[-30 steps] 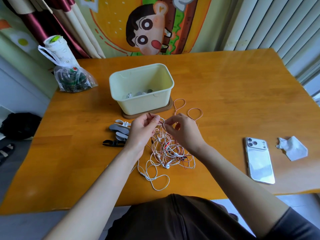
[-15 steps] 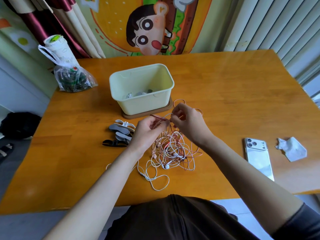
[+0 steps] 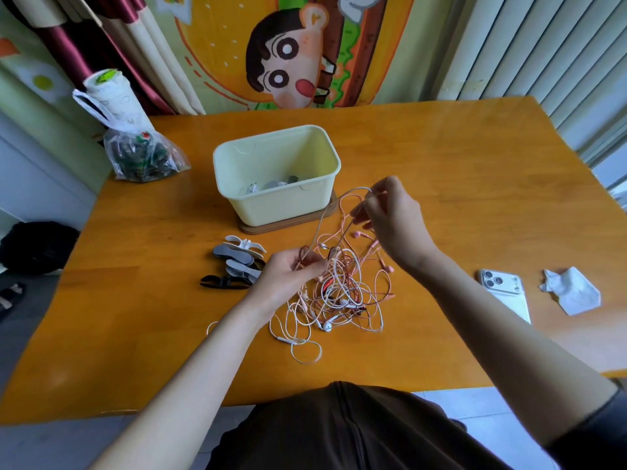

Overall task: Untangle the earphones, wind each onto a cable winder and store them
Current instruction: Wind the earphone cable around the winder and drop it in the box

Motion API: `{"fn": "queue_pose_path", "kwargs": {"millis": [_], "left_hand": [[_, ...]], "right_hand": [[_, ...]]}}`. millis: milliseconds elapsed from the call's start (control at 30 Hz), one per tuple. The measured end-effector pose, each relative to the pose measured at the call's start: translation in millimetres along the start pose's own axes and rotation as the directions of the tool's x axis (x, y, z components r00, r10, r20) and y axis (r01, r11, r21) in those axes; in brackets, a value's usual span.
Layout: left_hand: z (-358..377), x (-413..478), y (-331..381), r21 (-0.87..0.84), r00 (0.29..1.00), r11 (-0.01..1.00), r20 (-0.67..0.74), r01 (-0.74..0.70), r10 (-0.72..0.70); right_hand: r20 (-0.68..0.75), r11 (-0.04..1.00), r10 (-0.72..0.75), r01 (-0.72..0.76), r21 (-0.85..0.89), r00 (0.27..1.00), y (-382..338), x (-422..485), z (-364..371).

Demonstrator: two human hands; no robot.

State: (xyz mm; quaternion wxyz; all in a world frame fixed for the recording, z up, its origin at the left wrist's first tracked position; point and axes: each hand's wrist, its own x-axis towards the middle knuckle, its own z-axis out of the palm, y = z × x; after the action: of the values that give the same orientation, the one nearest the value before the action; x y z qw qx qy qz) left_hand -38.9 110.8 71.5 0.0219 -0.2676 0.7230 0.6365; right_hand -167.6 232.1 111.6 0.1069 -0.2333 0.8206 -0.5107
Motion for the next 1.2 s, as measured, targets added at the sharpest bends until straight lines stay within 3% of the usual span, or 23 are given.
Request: {"fn": "queue_pose_path", "kwargs": {"millis": [133,333,500,567,767,900,1033,1200], "left_hand": [[4,2,5,0.0,0.996,0.999,-0.065,-0.054,0.054],[14,5,15,0.041,0.998,0.997,-0.014,-0.064,0.064],[19,4,15,0.027,0.998,0.998,-0.024,-0.06,0.061],[17,4,16,0.015,0.997,0.998,-0.037,-0.067,0.067],[13,4,16,-0.041,0.988,0.995,-0.127,-0.089,0.083],[11,6,16,-0.041,0.978,0.995,-0.194,-0.092,0.083],[12,4,17,-0.067,0.985,0.994,-0.156,-0.084,0.073],[11,3,19,-0.071,0.986,0.993,-0.142,-0.099,0.088]], "right_hand": [[0.074,0.987,0.066,-0.076,0.14,0.995,-1,-9,9],[0.175,0.984,0.042,-0.071,0.163,0.984,-1,-17,17],[0.149,0.973,0.016,-0.05,0.223,0.989,-5,-8,11],[0.163,0.98,0.02,-0.051,0.194,0.986,-1,-6,9],[0.391,0.996,0.01,0.026,-0.087,0.92,17,-20,16],[0.309,0.996,-0.028,0.052,-0.072,0.951,17,-23,16],[0.252,0.992,-0.054,0.081,-0.101,0.966,18,-23,15],[0.186,1.0,0.009,-0.006,-0.017,0.982,22,-23,15]]}}
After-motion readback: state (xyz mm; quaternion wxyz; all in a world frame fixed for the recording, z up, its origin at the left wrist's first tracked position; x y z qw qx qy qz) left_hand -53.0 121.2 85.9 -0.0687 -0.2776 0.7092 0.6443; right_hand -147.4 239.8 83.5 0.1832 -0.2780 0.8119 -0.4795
